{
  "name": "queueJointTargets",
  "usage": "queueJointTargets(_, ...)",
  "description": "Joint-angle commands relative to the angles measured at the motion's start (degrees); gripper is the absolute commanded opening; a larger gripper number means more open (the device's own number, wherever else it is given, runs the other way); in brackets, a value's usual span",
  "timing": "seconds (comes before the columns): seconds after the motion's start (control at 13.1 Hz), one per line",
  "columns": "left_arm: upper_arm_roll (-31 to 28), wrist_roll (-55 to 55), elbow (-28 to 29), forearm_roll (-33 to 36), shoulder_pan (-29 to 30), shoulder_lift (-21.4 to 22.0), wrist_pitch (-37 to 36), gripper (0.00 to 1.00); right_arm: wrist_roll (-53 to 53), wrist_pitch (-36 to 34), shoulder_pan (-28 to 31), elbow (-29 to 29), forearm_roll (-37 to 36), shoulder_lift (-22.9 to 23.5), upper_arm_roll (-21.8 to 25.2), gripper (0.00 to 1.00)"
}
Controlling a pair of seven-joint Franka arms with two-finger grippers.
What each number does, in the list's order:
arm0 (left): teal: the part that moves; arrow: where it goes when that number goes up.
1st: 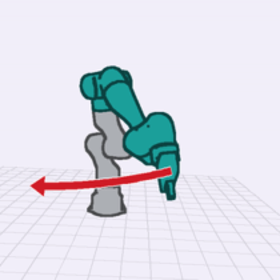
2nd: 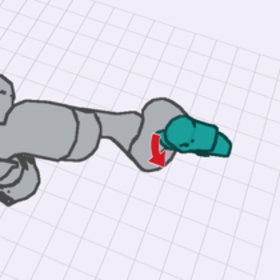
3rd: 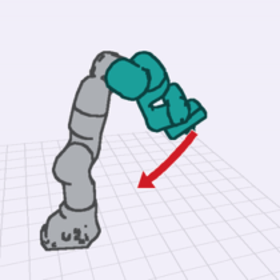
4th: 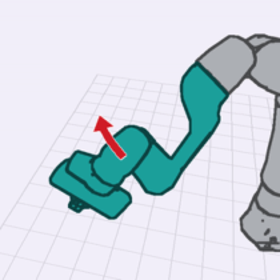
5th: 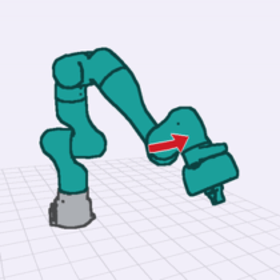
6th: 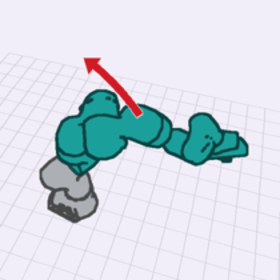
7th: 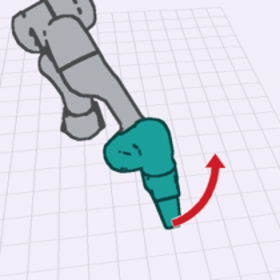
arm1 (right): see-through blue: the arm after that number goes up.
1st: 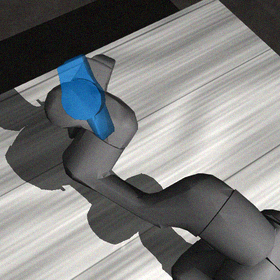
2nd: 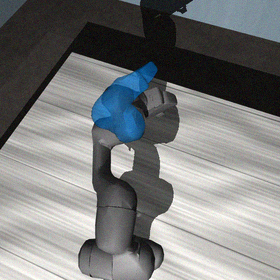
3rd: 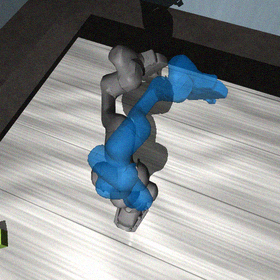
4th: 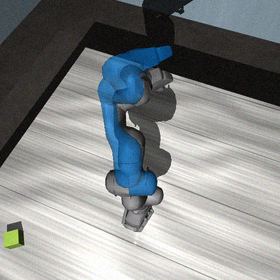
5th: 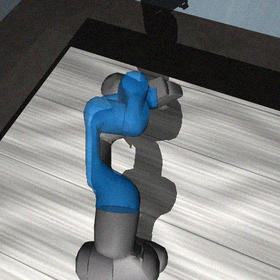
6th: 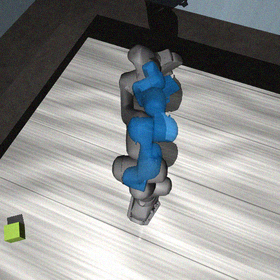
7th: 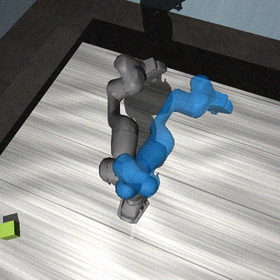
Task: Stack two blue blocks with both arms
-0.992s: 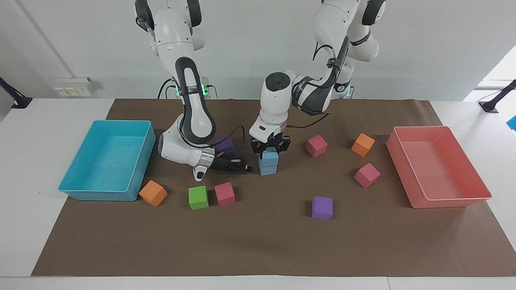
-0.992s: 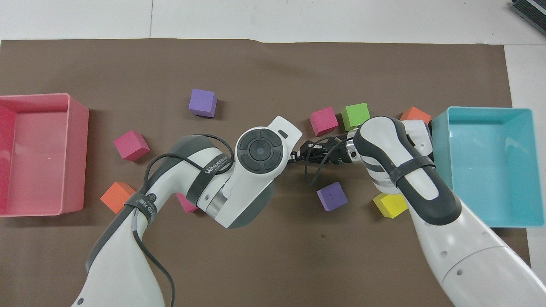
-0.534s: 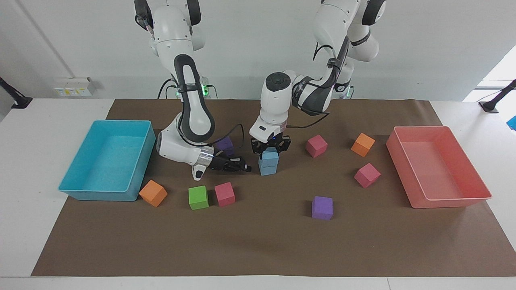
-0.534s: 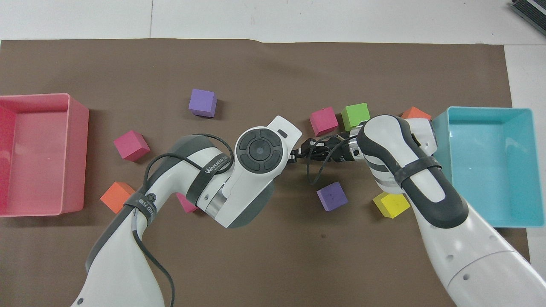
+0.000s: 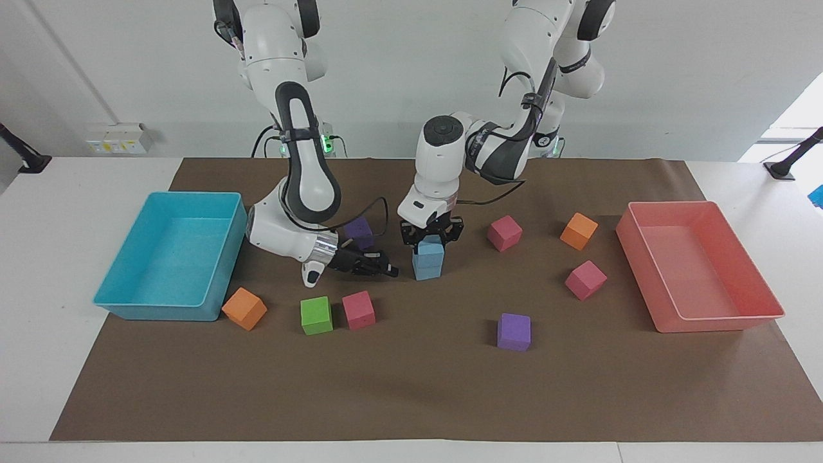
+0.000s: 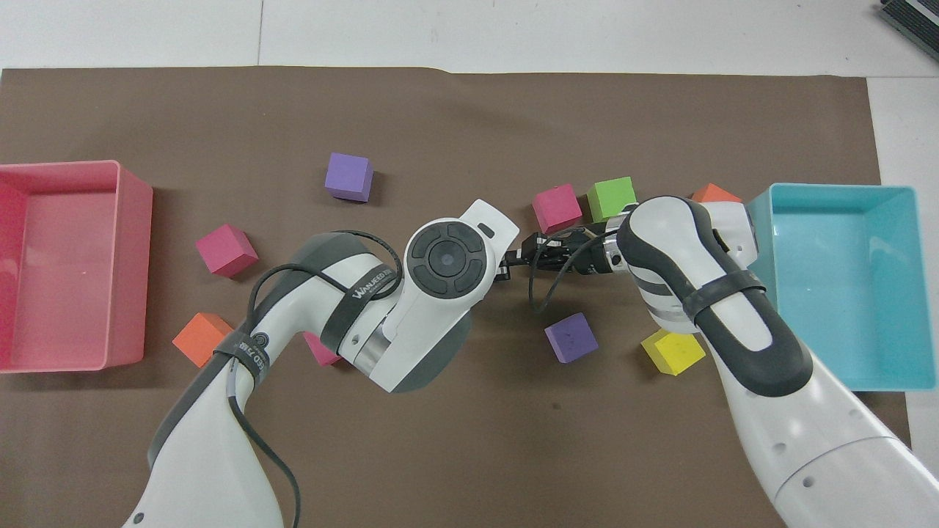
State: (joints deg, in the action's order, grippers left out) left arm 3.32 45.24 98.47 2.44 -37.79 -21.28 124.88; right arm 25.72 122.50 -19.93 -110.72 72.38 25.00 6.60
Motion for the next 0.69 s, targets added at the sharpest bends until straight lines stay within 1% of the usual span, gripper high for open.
queueJointTargets(0.0,-0.51,0.91,0.67,0.20,-0.70,0.45,0.19,0.85,1.18,0.81,0.59,-0.99,-2.76,-1.53,-0.36,0.00)
queueJointTargets(0.15,-0.51,0.82,0.76,0.20,-0.71,0.53,0.10,0.86,1.08,0.89,0.42,-1.17,-2.86,-1.71,-0.36,0.00)
queueJointTargets(0.23,-0.51,0.82,0.76,0.20,-0.71,0.53,0.01,0.93,1.08,0.89,0.51,-1.17,-2.86,-1.71,-0.36,0.00)
queueJointTargets(0.38,-0.51,0.82,0.67,0.20,-0.79,0.45,-0.08,1.00,1.00,1.24,0.33,-1.17,-2.86,-1.71,-0.36,0.00)
queueJointTargets(0.53,-0.51,0.82,0.50,0.20,-0.79,0.53,0.10,1.00,-1.88,3.87,-0.19,-1.25,-2.86,-1.71,-0.45,0.00)
queueJointTargets(0.61,-0.51,0.73,0.32,0.20,-0.71,0.88,-0.16,1.00,-3.82,4.84,-1.42,-1.34,-2.86,-1.71,-0.54,0.00)
